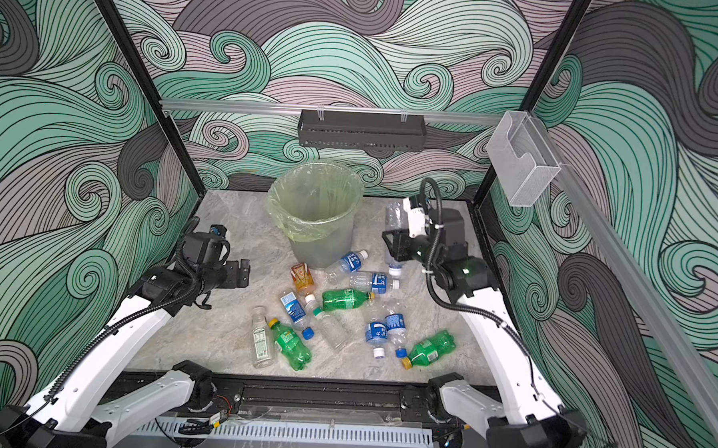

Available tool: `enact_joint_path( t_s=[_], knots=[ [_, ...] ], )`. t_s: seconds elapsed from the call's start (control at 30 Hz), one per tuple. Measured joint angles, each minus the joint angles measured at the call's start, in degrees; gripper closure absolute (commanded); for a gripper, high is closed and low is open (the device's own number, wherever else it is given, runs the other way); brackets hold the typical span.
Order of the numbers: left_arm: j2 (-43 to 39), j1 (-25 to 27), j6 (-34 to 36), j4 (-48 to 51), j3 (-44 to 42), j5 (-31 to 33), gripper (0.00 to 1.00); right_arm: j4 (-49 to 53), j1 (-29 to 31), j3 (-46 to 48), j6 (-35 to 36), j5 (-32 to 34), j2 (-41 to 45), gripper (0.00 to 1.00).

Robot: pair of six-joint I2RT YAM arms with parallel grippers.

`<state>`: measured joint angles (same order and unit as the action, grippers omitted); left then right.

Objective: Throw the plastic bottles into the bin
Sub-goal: 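Carry the crumpled bottle over the bin with the right gripper and release it, then grasp the white-capped clear bottle with the left gripper while the right gripper withdraws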

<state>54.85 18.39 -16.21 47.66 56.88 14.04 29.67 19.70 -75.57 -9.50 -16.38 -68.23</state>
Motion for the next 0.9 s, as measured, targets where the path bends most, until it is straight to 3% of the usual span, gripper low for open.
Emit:
enact_joint_path(
  t_s=[0.07, 0.17, 0.27, 0.37, 0.53, 0.9],
  knots=[
    [-0.59, 0.00, -0.28, 0.24, 0.00, -0.02, 0.03, -0.63, 3.13, -10.88, 0.02, -0.24, -7.65, 0.50],
    [-1.05, 0.00, -0.83, 0.74, 0.02, -0.39, 0.03, -0.63, 6.49, -32.00, 0.15, -0.48, -22.82, 0.30],
    [-0.74, 0.00, -1.40, 2.69, 0.44, -0.76, 0.03, 1.68, 7.98, -53.22, 0.04, -1.36, -38.38, 0.24],
    [-0.90, 0.00, -1.92, 4.76, 1.16, -0.72, 0.01, 6.21, 8.48, -63.82, 0.24, -2.03, -47.45, 0.19],
    [-3.17, 0.00, -2.47, 6.32, 1.16, -1.29, 0.01, 10.10, 8.48, -56.52, 1.25, -2.01, -45.90, 0.15],
    [-3.48, 0.00, -1.16, 6.82, 1.16, -6.86, 0.04, 2.75, 7.93, -20.44, 2.69, 2.10, -14.21, 0.07]
  ],
)
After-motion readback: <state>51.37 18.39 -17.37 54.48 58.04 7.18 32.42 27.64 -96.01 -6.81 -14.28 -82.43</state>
